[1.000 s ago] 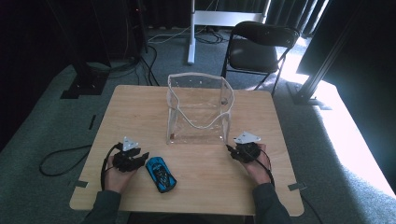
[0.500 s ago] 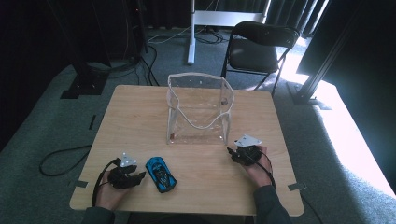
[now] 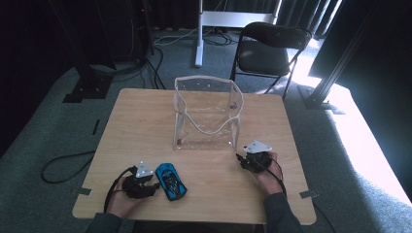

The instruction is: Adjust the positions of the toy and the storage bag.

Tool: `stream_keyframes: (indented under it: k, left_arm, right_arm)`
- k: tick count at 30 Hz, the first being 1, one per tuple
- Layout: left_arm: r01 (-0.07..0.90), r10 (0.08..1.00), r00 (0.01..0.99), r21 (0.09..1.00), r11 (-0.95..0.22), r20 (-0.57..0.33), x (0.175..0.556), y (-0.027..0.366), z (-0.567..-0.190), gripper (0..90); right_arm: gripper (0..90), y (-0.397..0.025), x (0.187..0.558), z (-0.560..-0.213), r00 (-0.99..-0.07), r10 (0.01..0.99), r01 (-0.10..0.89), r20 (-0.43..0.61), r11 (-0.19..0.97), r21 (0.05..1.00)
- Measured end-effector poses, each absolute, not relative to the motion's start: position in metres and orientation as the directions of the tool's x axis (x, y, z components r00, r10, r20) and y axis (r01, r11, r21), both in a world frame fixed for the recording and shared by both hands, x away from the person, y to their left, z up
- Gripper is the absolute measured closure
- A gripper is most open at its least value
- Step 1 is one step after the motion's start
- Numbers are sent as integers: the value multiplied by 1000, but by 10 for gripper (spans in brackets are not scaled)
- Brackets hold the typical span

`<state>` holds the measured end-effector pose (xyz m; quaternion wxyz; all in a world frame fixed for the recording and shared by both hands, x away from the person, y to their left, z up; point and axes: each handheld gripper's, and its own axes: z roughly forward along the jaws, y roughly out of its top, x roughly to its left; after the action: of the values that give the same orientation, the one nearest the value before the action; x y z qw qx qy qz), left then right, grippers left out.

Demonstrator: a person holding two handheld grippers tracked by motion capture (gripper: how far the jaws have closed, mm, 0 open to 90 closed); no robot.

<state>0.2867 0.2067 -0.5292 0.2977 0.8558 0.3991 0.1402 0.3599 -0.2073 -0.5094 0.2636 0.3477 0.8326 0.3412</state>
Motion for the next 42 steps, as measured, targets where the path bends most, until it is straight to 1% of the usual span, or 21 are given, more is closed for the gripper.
stream_keyframes:
  k: [6, 10, 20, 23, 25, 27, 31, 32, 33, 37, 38, 42]
  left_arm:
    - [601, 775, 632, 630, -492, 2, 290, 189, -530, 556]
    - [591, 766, 643, 635, -497, 1, 292, 174, -530, 583]
    - [566, 725, 688, 645, -514, -26, 296, 131, -531, 585]
    - [563, 713, 700, 644, -518, -38, 297, 130, -531, 550]
    - [563, 700, 712, 636, -528, -50, 296, 133, -531, 499]
    - [548, 683, 729, 632, -548, -41, 292, 134, -530, 496]
    - [517, 641, 765, 642, -566, -50, 287, 132, -531, 525]
    - [511, 632, 773, 647, -567, -57, 287, 129, -532, 541]
    - [500, 627, 778, 646, -577, -41, 288, 126, -532, 584]
    - [464, 574, 818, 646, -607, -48, 289, 110, -532, 606]
    - [464, 569, 820, 644, -608, -54, 289, 105, -531, 595]
    - [483, 586, 807, 654, -583, -73, 296, 85, -532, 591]
  right_arm:
    - [523, -206, 360, -510, -623, 756, 396, -203, 528, 751]
    - [523, -207, 360, -510, -621, 758, 400, -199, 525, 751]
    - [523, -209, 359, -511, -619, 760, 400, -197, 521, 754]
    - [521, -211, 359, -510, -617, 762, 401, -195, 518, 756]
    - [521, -213, 359, -510, -615, 764, 402, -194, 516, 756]
    - [520, -214, 358, -510, -613, 766, 402, -193, 514, 758]
    - [519, -216, 358, -511, -609, 770, 405, -189, 507, 761]
    - [519, -215, 358, -511, -609, 770, 407, -189, 508, 760]
    - [519, -215, 358, -511, -610, 769, 406, -190, 509, 759]
    - [517, -213, 357, -511, -616, 763, 399, -196, 517, 758]
    - [518, -213, 358, -511, -615, 764, 399, -196, 516, 758]
    - [519, -215, 357, -511, -617, 764, 405, -188, 513, 757]
